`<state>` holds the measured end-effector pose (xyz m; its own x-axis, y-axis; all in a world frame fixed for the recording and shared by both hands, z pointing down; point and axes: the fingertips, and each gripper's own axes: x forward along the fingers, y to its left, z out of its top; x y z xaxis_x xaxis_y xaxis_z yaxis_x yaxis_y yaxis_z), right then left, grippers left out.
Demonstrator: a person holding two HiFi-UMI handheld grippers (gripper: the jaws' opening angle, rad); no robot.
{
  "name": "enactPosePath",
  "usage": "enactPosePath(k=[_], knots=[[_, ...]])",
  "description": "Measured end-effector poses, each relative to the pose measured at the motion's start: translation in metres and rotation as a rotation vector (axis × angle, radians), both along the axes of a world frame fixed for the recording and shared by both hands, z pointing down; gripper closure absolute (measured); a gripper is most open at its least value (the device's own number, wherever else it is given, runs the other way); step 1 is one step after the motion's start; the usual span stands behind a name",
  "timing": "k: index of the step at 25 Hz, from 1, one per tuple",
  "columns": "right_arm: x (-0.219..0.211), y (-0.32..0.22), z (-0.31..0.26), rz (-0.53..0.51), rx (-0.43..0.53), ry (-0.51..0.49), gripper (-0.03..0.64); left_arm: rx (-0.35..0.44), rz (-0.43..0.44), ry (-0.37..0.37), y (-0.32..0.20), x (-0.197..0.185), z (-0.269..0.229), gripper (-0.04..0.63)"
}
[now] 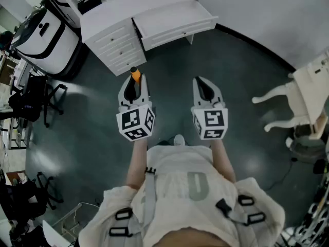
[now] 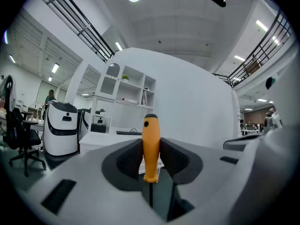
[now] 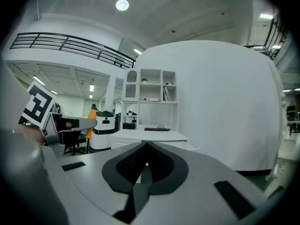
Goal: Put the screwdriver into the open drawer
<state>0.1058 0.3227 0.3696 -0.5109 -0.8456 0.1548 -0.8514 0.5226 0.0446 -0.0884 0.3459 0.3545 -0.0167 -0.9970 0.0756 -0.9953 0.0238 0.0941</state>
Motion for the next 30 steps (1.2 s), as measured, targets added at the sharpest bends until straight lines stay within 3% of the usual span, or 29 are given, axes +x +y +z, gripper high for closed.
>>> enactPosePath(k=[17,30], knots=[[0.008,-0.007,0.008,-0.026,-0.024,-0.053,0.612,0.007,0.012,0.030,-0.009,0.006,0.003,0.485],[0.013,-0.028,0.006,-0.024,-0.009,-0.030,0.612,0.020,0.025,0.039,-0.032,0.010,-0.002,0.485]])
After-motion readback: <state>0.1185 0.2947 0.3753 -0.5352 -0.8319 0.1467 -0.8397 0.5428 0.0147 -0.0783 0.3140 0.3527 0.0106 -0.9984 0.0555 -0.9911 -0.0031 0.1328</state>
